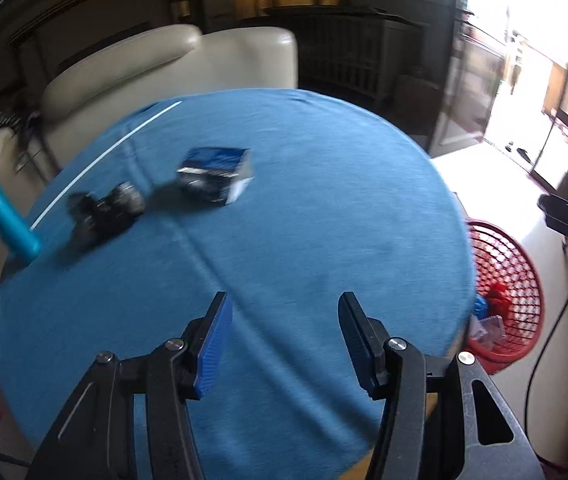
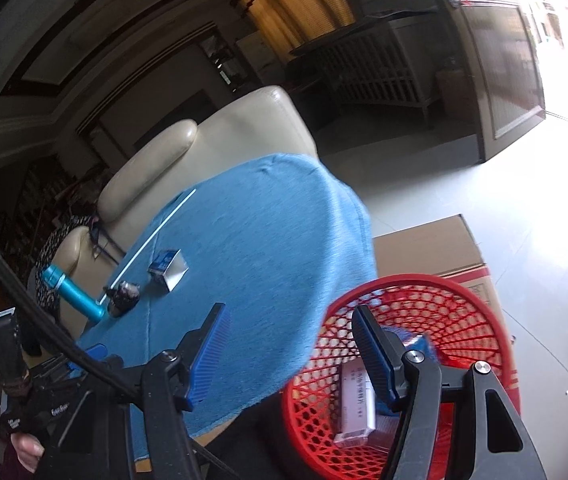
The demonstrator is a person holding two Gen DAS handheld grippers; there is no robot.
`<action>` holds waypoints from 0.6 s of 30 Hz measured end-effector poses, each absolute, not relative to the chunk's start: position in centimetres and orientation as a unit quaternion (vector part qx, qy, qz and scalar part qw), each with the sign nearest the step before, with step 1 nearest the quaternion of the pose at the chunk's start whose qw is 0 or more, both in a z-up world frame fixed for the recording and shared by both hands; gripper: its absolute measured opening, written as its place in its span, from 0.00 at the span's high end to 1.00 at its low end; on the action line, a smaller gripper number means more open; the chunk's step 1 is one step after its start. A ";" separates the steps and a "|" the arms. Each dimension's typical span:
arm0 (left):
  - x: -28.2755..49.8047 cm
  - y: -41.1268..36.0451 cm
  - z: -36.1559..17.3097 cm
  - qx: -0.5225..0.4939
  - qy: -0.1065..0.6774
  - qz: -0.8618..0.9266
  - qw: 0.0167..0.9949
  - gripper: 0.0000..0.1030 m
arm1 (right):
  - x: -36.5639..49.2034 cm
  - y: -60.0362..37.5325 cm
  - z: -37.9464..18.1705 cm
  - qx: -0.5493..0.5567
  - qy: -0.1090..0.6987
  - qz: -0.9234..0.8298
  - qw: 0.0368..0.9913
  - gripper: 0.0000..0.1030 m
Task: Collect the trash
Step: 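Move both open tools back over the table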
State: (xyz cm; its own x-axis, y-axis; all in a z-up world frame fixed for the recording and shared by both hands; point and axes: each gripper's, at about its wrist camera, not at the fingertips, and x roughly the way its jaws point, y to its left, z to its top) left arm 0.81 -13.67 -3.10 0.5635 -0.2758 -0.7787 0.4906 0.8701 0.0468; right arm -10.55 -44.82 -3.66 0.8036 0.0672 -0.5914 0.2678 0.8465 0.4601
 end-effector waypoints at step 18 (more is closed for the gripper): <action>15.3 -1.8 -3.0 0.158 0.421 -0.168 0.877 0.30 | 9.3 -30.5 -3.4 0.134 0.402 0.111 0.899 0.34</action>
